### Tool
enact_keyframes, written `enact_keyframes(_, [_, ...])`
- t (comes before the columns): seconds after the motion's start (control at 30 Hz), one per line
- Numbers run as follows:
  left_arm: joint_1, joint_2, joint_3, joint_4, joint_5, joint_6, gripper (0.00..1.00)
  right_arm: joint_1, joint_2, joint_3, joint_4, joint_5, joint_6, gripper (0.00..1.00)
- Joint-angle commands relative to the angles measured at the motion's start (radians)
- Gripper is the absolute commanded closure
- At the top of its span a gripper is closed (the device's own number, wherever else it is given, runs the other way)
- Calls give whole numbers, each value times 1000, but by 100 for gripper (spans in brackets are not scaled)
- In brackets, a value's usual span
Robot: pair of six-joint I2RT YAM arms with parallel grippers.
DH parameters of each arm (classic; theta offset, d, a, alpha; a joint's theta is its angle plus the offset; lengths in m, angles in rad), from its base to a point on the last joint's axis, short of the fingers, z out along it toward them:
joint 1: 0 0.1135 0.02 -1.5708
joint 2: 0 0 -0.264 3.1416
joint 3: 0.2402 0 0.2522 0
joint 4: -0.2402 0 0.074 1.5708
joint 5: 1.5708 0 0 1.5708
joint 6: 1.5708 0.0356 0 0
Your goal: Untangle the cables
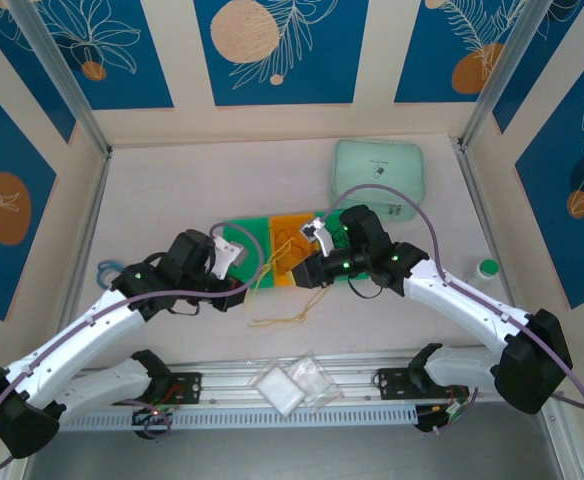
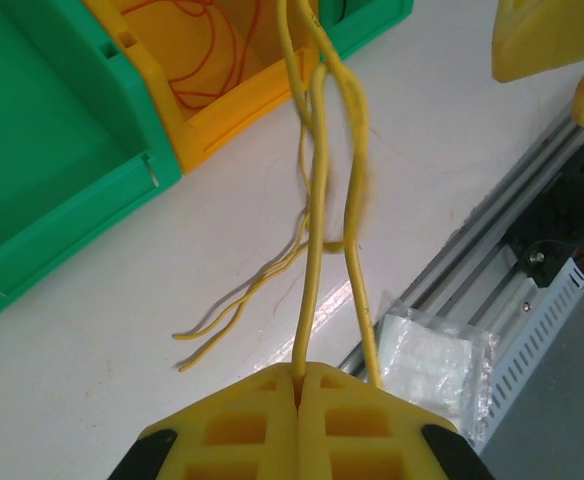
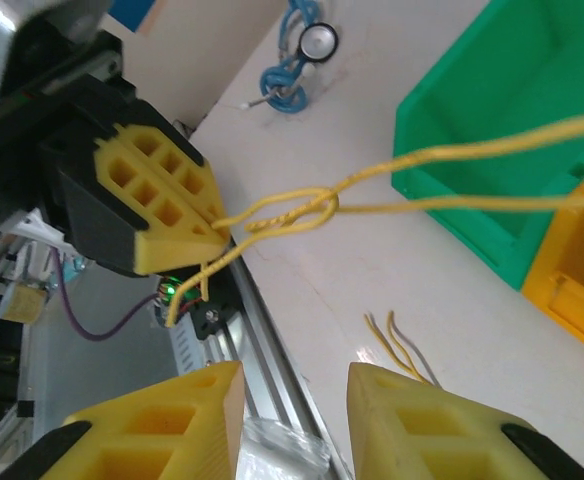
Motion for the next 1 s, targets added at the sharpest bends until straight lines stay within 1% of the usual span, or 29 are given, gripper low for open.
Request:
enact_keyframes(0.0, [8,-11,34,23,39,11,100,-10,-45,-17,64,-72,33,66])
enact_keyframes(0.13, [8,-3,37,18,30,17,100,-14,-99,-16,59,-31,12,61])
enact_keyframes(0.3, [7,1,43,26,44,15,100,-51,-128,18,-1,-11,-28,60])
enact_keyframes(0.47, [8,1,47,36,54,14,100,-53,-108,23,-19,-17,-29,62])
enact_keyframes(0.63, [8,6,55,42,73,15,100,-44,-90,-4,31,-24,-51,64])
enact_keyframes(0.8, [8,30,82,28,88,22,100,-36,-81,-7,74,-24,-114,65])
enact_keyframes(0.97, [7,40,96,20,101,26,100,-28,-60,26,55,-27,-201,65])
